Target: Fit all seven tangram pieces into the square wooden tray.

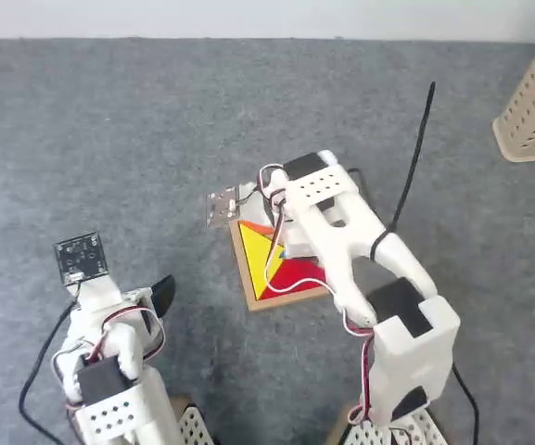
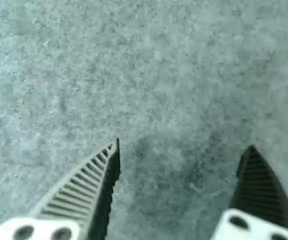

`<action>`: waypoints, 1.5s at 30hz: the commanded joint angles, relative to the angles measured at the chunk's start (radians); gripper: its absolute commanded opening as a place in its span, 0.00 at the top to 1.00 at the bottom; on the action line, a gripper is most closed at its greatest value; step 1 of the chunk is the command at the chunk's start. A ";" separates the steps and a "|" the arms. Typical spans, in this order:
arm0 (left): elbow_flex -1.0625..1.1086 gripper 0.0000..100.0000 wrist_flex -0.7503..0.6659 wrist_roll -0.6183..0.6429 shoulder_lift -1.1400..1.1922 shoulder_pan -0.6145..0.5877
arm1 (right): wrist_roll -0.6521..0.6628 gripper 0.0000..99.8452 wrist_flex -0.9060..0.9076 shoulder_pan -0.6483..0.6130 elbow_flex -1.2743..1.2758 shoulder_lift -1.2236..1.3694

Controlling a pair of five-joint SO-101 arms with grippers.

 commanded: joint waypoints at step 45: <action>-0.013 0.65 -0.002 -0.002 -0.012 0.002 | -0.853 0.99 -0.438 -0.105 0.328 -0.234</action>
